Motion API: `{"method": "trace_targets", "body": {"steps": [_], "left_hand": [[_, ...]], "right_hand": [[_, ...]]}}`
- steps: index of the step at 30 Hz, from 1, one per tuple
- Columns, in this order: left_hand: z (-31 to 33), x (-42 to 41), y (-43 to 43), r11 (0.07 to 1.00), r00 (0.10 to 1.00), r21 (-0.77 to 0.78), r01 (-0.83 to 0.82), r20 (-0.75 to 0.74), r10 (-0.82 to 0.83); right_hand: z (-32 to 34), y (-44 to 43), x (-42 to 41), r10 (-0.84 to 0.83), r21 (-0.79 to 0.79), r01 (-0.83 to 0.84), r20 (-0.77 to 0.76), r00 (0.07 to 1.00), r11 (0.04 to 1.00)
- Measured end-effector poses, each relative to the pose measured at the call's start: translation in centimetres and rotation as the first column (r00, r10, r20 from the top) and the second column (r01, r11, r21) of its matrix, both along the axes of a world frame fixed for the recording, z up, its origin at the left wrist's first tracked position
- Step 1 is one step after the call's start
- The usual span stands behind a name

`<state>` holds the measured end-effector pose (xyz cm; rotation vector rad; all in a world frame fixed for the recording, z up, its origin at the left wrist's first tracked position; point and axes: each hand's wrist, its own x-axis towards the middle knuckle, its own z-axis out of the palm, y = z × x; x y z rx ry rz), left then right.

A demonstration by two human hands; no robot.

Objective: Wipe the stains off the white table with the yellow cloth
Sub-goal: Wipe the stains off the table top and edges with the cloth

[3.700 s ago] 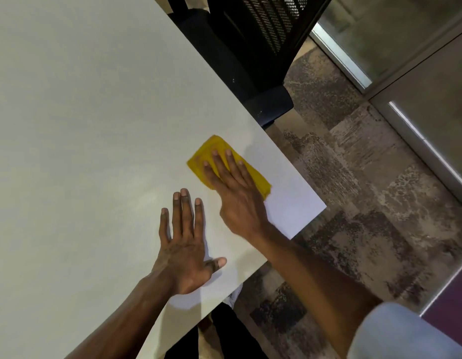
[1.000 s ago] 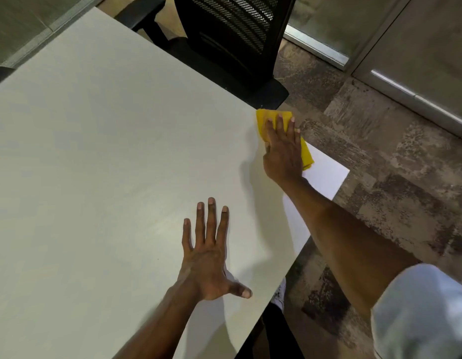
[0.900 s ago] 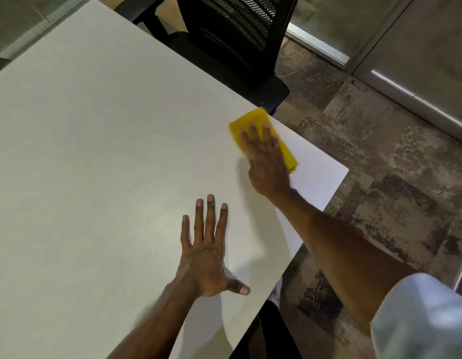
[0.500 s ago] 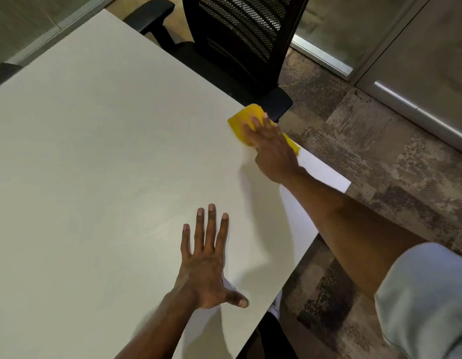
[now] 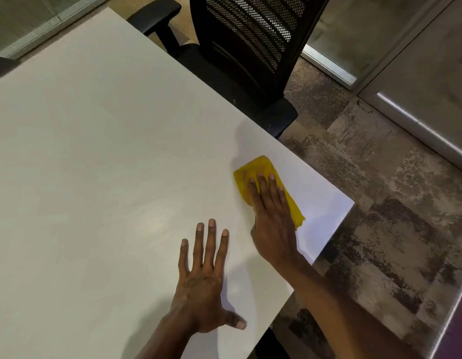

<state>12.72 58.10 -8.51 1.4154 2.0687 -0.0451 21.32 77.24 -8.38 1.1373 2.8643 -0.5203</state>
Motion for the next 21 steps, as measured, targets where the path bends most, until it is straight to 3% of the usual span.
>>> {"method": "trace_targets", "body": {"steps": [7,11,13,21], "left_hand": [[-0.4,0.2,0.2,0.998,1.000,-0.054,-0.014,0.009,0.014],[0.0,0.2,0.2,0.998,1.000,-0.057,-0.009,-0.007,0.009],[0.0,0.2,0.2,0.998,1.000,-0.062,-0.013,0.001,0.013],[0.5,0.1,0.1,0.999,0.999,-0.047,-0.022,0.039,0.024]], "right_hand": [[-0.6,10.3,-7.0,0.098,-0.001,-0.098,0.009,0.995,0.995],[-0.7,13.7,-9.1,-0.073,-0.054,0.073,-0.005,0.997,0.996],[-0.7,13.0,-8.8,-0.100,-0.034,0.099,-0.015,0.995,0.994],[-0.6,-1.7,1.7,0.127,-0.054,-0.138,-0.169,0.977,0.989]]}}
